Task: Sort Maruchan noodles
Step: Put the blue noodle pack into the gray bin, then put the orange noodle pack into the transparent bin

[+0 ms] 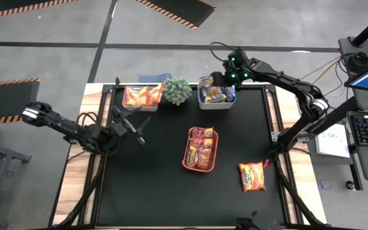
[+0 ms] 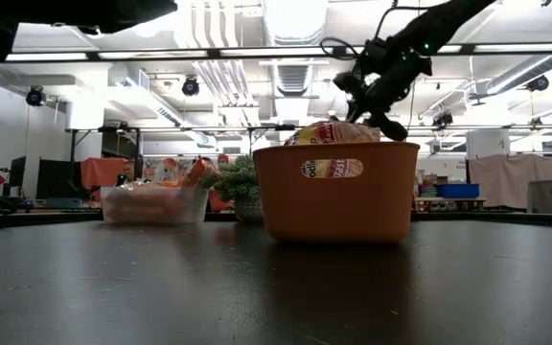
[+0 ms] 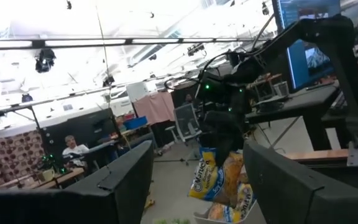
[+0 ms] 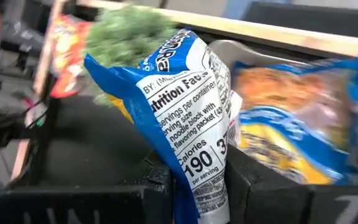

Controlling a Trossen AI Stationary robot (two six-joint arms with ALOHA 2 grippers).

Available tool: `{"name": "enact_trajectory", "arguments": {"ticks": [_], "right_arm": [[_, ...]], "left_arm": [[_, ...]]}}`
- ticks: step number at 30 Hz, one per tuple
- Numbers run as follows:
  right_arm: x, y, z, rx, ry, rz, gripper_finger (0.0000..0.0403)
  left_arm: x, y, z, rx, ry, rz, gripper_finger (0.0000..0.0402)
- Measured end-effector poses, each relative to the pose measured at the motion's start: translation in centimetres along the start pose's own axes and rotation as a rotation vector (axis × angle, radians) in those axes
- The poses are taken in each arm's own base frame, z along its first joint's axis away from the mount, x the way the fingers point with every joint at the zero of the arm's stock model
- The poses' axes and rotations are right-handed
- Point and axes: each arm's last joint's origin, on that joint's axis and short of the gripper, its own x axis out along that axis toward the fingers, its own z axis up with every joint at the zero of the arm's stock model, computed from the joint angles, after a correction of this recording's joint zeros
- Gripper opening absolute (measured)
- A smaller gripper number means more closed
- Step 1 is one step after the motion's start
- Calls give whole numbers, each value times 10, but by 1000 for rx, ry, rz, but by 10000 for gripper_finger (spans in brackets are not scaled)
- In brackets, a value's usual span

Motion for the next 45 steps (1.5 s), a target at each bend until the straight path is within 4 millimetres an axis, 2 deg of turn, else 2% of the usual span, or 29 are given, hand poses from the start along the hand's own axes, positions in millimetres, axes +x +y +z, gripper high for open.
{"name": "enact_trajectory", "arguments": {"ticks": [5, 13, 16, 19, 24, 30, 36, 41, 45], "right_arm": [[5, -9, -3, 63, 6, -22, 72], [28, -10, -9, 112, 7, 2, 72], [36, -16, -9, 142, -2, -61, 74], [41, -20, -9, 139, -11, -92, 87], [44, -23, -9, 122, 1, -104, 132], [31, -30, -3, 117, -24, -114, 185], [13, -36, 3, 91, -40, -137, 211], [-7, -20, 1, 9, -74, -105, 211], [-25, 4, -10, -80, -94, -57, 210]], "left_arm": [[-1, 1, -2, -10, 5, -1, 231], [-1, 0, -2, -10, 5, -3, 231], [-1, 0, -2, -19, 6, -4, 231], [-1, -1, -3, -20, 7, -4, 231], [-1, 0, -2, -25, 7, -4, 231], [-1, 0, -3, -25, 7, -4, 231], [-1, -1, -3, -18, 12, -8, 231], [0, -5, -6, -5, 29, -22, 231], [0, -9, -10, -66, 48, -37, 231]]}}
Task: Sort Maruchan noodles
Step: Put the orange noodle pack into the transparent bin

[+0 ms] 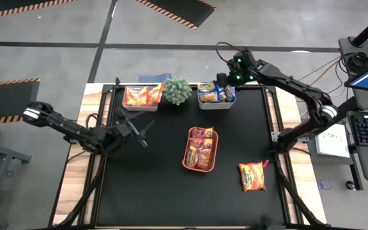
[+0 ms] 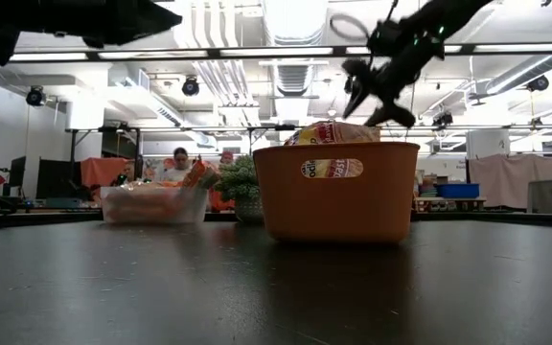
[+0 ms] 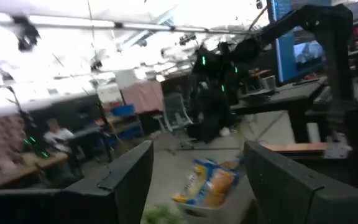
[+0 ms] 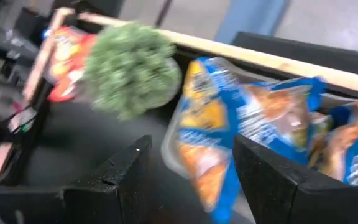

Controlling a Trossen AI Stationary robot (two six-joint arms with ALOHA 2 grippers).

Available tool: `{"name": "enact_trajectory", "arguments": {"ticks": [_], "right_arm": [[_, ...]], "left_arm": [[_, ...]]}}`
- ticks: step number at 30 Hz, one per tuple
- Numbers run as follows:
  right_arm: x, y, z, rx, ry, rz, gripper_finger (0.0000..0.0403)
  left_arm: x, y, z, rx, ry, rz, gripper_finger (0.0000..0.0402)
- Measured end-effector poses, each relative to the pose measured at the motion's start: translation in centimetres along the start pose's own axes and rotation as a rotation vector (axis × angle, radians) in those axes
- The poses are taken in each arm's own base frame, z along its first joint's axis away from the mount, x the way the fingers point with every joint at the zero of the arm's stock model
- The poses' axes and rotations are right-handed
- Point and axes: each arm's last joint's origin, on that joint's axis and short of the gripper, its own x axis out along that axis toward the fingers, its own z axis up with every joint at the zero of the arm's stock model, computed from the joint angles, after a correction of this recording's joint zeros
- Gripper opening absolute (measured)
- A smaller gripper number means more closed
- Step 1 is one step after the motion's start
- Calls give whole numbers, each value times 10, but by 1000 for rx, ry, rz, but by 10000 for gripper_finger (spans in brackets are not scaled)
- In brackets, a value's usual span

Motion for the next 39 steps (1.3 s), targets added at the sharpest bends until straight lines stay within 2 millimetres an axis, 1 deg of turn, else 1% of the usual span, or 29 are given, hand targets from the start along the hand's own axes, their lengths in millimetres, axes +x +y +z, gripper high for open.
{"name": "enact_trajectory", "arguments": {"ticks": [2, 3, 7, 9, 13, 18, 21, 25, 29, 32, 36, 39], "right_arm": [[-12, 13, -7, -54, 2, 26, 210], [-18, 20, -12, -87, 3, 35, 210], [-42, 49, -38, -207, -3, 59, 210], [-50, 63, -54, -264, 10, 102, 210], [-57, 84, -92, -314, 89, 197, 209], [-55, 99, -146, -311, 265, 265, 209], [-53, 103, -174, -229, 392, 270, 209], [-58, 106, -203, -101, 547, 173, 209], [-60, 109, -230, -61, 670, 61, 202], [-62, 112, -250, -110, 742, 14, 185], [-64, 116, -279, -247, 813, -30, 152], [-66, 114, -299, -330, 877, -101, 123]], "left_arm": [[0, -6, -6, -49, 30, -45, 231], [0, -10, -11, -74, 52, -94, 231], [-4, -31, -36, -152, 182, -418, 231], [-6, -38, -43, -211, 235, -532, 231], [-8, -46, -50, -278, 287, -637, 231], [-8, -48, -52, -275, 295, -644, 231], [-8, -46, -50, -284, 284, -639, 231], [-8, -45, -48, -297, 278, -632, 231], [-8, -45, -48, -324, 286, -627, 231], [-7, -45, -47, -347, 282, -623, 231], [-7, -45, -46, -355, 273, -621, 231], [-7, -45, -46, -356, 271, -620, 231]]}}
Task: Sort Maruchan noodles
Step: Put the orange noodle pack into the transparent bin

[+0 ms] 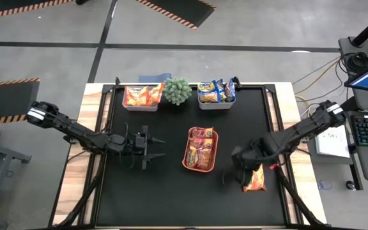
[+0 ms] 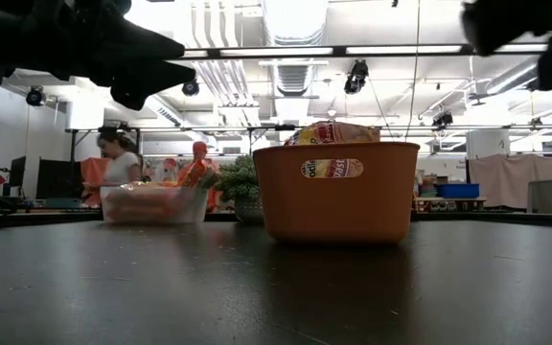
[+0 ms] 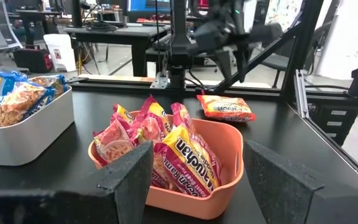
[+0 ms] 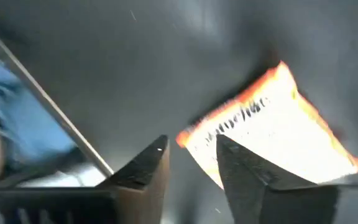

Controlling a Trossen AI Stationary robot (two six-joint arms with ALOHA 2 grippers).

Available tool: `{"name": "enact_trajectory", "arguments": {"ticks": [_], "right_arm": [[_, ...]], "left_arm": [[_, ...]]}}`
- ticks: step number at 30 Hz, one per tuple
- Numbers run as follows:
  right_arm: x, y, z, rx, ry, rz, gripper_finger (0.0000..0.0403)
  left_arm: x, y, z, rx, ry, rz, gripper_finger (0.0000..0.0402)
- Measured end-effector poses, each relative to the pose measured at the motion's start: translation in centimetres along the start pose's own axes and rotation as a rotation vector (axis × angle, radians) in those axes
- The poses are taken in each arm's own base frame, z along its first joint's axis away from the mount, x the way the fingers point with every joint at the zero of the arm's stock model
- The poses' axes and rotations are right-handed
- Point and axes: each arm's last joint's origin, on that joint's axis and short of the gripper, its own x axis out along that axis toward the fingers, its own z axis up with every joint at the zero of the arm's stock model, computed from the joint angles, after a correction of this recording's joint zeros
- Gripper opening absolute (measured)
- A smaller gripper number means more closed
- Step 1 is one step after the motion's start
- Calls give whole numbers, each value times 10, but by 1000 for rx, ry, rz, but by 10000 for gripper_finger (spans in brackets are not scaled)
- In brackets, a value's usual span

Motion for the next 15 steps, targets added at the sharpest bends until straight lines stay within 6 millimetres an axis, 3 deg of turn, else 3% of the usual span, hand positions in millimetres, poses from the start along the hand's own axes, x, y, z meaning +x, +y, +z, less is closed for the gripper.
{"name": "enact_trajectory", "arguments": {"ticks": [9, 15], "right_arm": [[49, 5, -23, -117, 130, -280, 19], [67, 4, -27, -126, 180, -380, 9]], "left_arm": [[0, 0, 0, 1, 1, 0, 231], [0, 0, 0, 0, 1, 0, 231]]}}
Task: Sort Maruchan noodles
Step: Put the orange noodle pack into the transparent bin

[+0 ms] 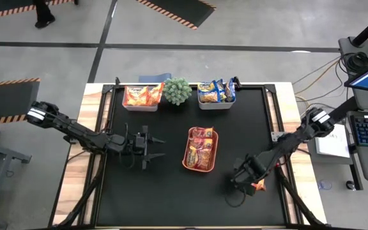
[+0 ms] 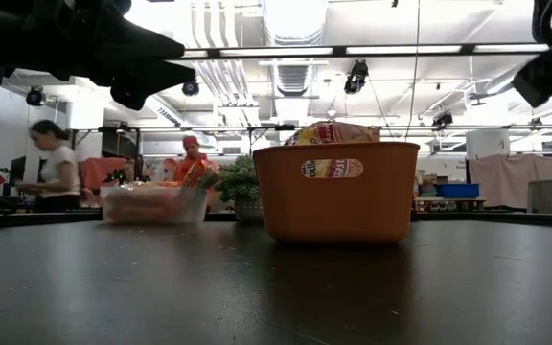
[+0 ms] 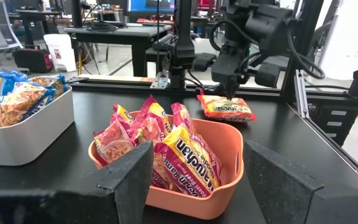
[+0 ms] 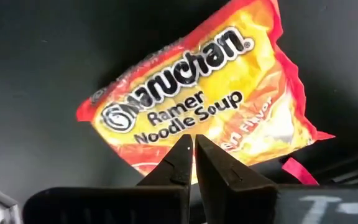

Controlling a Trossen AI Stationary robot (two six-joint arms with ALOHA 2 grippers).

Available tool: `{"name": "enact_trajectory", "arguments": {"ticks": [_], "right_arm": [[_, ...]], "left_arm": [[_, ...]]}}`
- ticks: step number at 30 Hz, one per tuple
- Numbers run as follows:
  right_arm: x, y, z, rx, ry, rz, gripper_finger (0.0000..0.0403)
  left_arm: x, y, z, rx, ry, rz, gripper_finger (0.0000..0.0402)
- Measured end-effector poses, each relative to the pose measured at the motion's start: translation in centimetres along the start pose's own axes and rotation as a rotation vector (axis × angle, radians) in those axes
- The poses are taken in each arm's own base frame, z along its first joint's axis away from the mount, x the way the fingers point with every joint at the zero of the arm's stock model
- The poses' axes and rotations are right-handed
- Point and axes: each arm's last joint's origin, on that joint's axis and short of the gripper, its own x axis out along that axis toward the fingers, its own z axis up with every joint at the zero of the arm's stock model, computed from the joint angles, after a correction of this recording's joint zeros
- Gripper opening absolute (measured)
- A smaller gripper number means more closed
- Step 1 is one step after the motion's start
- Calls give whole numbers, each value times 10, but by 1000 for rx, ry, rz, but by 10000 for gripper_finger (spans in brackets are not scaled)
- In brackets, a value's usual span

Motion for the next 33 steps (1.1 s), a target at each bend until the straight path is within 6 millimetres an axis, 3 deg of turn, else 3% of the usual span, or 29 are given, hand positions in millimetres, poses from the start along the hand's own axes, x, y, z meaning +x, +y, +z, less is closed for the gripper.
{"name": "enact_trajectory", "arguments": {"ticks": [5, 9, 13, 16, 23, 30, 33], "right_arm": [[12, 6, 8, 5, -46, -39, 9], [14, 20, 18, -47, -149, 60, 9], [3, 33, 29, -100, -369, 178, 9], [-19, 38, 33, -138, -514, 218, 9], [-49, 23, 20, -153, -559, 265, 9], [-34, 9, 2, -159, -716, 157, 9], [-23, 4, 1, -61, -745, 137, 14]], "left_arm": [[0, 0, 0, 0, -1, 0, 231], [0, 0, 0, -1, -1, 0, 231], [1, -1, 2, -2, -7, 0, 231], [3, -2, 8, -10, -26, -2, 231], [6, -4, 15, -17, -46, -4, 231], [8, -5, 20, -21, -58, -6, 231], [8, -5, 22, -24, -65, -6, 231]]}}
